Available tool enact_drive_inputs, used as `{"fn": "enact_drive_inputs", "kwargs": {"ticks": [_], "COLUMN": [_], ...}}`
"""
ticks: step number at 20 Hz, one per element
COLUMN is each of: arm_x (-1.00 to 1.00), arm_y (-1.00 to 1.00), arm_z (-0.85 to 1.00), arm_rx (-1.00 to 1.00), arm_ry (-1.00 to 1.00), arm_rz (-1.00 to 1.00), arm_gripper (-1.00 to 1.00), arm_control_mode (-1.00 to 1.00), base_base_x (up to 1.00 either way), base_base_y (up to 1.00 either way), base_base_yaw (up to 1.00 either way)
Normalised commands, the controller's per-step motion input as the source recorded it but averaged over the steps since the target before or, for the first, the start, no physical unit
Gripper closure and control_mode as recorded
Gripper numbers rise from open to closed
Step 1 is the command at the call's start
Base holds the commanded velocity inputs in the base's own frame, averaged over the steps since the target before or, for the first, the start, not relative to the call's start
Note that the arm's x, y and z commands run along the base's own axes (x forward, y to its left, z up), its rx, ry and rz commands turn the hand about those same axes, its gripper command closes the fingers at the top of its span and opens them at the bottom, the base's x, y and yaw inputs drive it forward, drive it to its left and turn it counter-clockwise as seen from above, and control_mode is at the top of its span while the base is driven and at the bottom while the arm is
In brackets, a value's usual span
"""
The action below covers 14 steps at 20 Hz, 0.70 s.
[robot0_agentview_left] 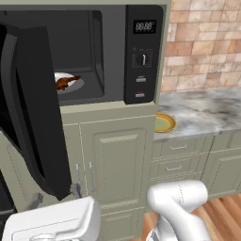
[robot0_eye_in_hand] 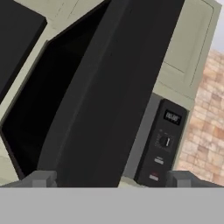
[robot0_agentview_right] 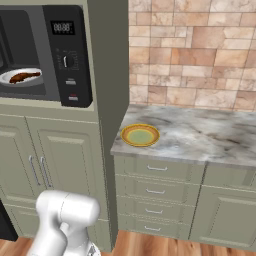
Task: Pick the chicken drumstick from the counter and place it in the microwave. Then turn on the microwave.
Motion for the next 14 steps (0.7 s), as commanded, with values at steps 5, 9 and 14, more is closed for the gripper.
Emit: {"fn": "enact_drive_inputs", "kwargs": {"ticks": [5, 9, 14], "arm_x": [0.27, 0.28, 0.31], "arm_y": [0.32, 0.26, 0.16], "arm_z": [-0.16, -0.14, -0.16], "arm_rx": [0.0, 0.0, 0.0], "arm_ry": [-0.01, -0.01, 0.0], "arm_rz": [-0.06, -0.08, -0.1], "arm_gripper": [-1.0, -1.0, -1.0], "arm_control_mode": [-1.0, -1.0, -1.0], "base_base_x": [0.0, 0.0, 0.0], "base_base_y": [0.0, 0.0, 0.0], "base_base_yaw": [0.0, 0.0, 0.0]}}
